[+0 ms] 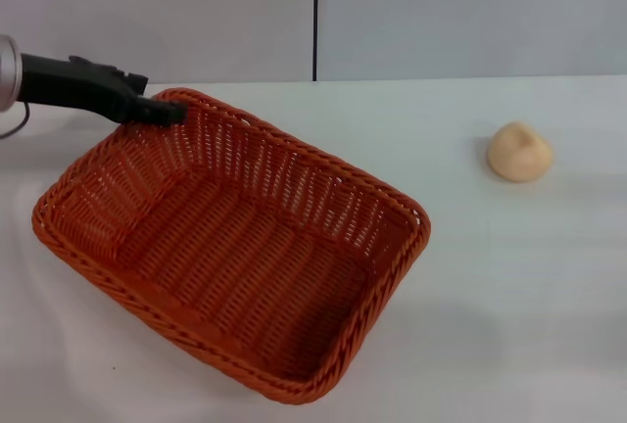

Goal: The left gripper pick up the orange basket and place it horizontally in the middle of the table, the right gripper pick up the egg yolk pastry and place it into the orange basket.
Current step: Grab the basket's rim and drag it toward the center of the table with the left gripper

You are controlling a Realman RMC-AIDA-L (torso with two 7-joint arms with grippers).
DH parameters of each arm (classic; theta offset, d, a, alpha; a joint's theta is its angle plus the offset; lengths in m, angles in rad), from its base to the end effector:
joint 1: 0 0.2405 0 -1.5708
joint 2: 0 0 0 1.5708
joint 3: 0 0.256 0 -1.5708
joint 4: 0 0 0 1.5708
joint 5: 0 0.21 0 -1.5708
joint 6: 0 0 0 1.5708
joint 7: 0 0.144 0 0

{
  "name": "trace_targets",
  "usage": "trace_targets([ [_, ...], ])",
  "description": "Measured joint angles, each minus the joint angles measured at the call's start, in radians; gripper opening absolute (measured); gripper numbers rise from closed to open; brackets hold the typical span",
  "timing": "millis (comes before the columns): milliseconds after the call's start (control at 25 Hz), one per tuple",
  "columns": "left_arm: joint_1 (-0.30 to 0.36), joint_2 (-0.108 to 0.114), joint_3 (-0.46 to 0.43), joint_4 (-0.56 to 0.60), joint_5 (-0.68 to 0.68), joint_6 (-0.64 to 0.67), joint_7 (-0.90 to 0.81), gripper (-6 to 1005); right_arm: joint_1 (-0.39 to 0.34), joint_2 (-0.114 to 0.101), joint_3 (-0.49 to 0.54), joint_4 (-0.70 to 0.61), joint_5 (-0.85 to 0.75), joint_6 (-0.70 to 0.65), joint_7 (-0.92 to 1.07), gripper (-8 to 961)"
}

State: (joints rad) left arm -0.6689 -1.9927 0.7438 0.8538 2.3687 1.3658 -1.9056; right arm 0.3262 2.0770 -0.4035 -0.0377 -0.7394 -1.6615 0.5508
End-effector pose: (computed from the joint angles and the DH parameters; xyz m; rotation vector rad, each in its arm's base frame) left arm -0.2630 0.3986 0.0559 -2.5396 -0.9014 -0.1116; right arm 0.3595 0.2624 0.0808 -1.1150 0.4762 1.1041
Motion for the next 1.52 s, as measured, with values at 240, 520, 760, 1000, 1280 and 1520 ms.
trace_targets([
  [240,-0.004,-0.006,0.001,-0.011,0.036,-0.014,0.0,744,-0.002,0.0,-0.001,0.003,0.0,0.0,0.0,638],
  [520,-0.009,-0.023,-0.001,-0.013,0.041,-0.041,-0.003,734,-0.001,0.0,-0.006,0.009,0.0,0.003,0.0,637],
  [760,-0.009,-0.023,-0.006,-0.003,0.043,-0.055,-0.04,449,-0.009,0.0,-0.002,0.011,0.0,0.003,0.0,638],
  [1000,-0.01,-0.02,-0.011,0.003,0.038,-0.055,-0.066,214,-0.01,0.0,0.002,0.017,0.001,0.008,0.0,637],
  [1280,-0.011,-0.017,-0.011,0.004,0.034,-0.037,-0.1,196,-0.011,0.0,0.003,0.019,0.005,0.012,0.0,638],
  [1520,-0.013,0.001,-0.071,0.014,-0.043,0.027,-0.19,196,-0.008,-0.001,0.003,0.022,0.006,0.029,0.0,637],
])
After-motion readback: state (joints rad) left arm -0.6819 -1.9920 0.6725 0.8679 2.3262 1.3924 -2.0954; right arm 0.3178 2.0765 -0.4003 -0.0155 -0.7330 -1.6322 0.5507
